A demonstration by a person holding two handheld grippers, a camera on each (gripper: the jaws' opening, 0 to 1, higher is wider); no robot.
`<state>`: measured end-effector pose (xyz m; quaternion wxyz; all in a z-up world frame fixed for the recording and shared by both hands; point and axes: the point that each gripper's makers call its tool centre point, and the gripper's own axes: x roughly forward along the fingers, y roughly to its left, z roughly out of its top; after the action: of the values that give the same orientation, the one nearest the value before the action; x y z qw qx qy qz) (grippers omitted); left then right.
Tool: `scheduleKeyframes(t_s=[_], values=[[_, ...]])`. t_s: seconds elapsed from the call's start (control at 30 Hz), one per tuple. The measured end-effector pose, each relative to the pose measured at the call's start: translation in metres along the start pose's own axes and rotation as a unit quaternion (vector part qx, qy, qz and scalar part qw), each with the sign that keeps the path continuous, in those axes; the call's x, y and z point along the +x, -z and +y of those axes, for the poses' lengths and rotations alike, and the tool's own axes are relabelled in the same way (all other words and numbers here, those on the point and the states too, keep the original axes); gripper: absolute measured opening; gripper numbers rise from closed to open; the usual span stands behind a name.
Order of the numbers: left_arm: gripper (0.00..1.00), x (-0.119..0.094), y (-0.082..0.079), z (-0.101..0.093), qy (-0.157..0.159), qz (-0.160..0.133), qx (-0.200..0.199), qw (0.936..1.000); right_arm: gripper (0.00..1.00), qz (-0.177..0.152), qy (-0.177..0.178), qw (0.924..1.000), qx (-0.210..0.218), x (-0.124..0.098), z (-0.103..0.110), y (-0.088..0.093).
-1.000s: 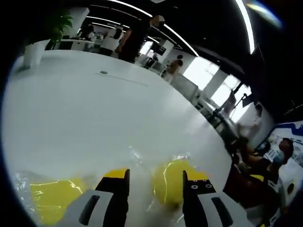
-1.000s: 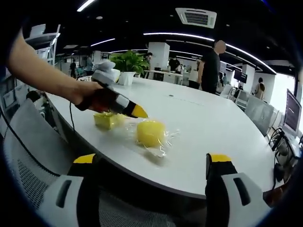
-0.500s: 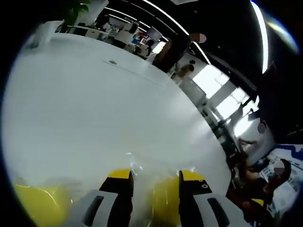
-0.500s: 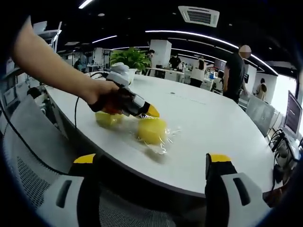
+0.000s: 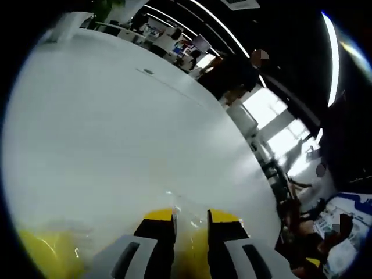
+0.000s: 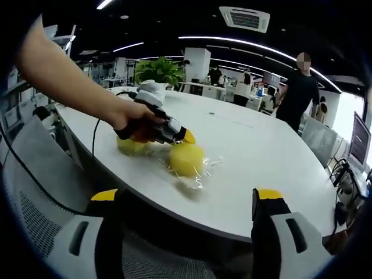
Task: Compare the silicone blocks by pressing each to a similar depth, holding the contact briefly, and releasing to observe deformation and rebound differences across the visible hardness samples.
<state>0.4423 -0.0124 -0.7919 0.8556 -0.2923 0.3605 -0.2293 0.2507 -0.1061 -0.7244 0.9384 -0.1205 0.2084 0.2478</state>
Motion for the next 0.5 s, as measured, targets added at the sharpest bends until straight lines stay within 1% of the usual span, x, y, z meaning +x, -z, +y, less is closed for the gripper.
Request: scheduleKeyframes(t_s=[0.03,0.2,0.23,0.27,0.3,0.37,0.4,0.43,0.47,0.5], values=[[0.05,-0.001,0.002,-0.001,-0.001,-0.001,-0.015,0.9999,0.86,0.000,0.000,1.0000,0.000,0.000,0.000,0.000],[0.01,-0.005,0.004,-0.007,0.011,-0.008,0.005,0.9999,0.86,0.002,0.000,1.0000,-0.001,0.000,0.000,0.000],[0.00,-0.007,0.003,-0.004,0.007,-0.006,0.043,0.9990,0.86,0.002,0.000,1.0000,-0.001,0.000,0.000,0.000],[0.00,-0.008,0.002,-0.005,0.005,-0.011,0.074,0.9972,0.86,0.002,0.000,1.0000,-0.001,0.000,-0.001,0.000],[0.00,-0.008,0.002,-0.009,0.010,-0.016,0.076,0.9969,0.86,0.002,0.001,1.0000,-0.002,0.000,-0.001,0.000],[0.00,-0.009,0.001,-0.016,0.023,-0.017,0.047,0.9985,0.85,0.002,0.001,1.0000,-0.002,0.000,-0.001,0.000],[0.00,-0.010,0.000,-0.022,0.035,-0.015,0.022,0.9990,0.85,0.002,0.001,1.0000,-0.002,0.000,-0.001,0.000],[0.00,-0.011,-0.002,-0.024,0.042,-0.019,0.036,0.9983,0.85,0.003,0.001,1.0000,-0.002,0.000,-0.001,0.000],[0.00,-0.012,-0.004,-0.031,0.054,-0.022,0.047,0.9972,0.85,0.003,0.001,1.0000,-0.002,0.000,-0.001,0.000],[0.00,-0.013,-0.006,-0.038,0.071,-0.024,0.043,0.9963,0.85,0.003,0.001,1.0000,-0.002,0.000,-0.001,0.000]])
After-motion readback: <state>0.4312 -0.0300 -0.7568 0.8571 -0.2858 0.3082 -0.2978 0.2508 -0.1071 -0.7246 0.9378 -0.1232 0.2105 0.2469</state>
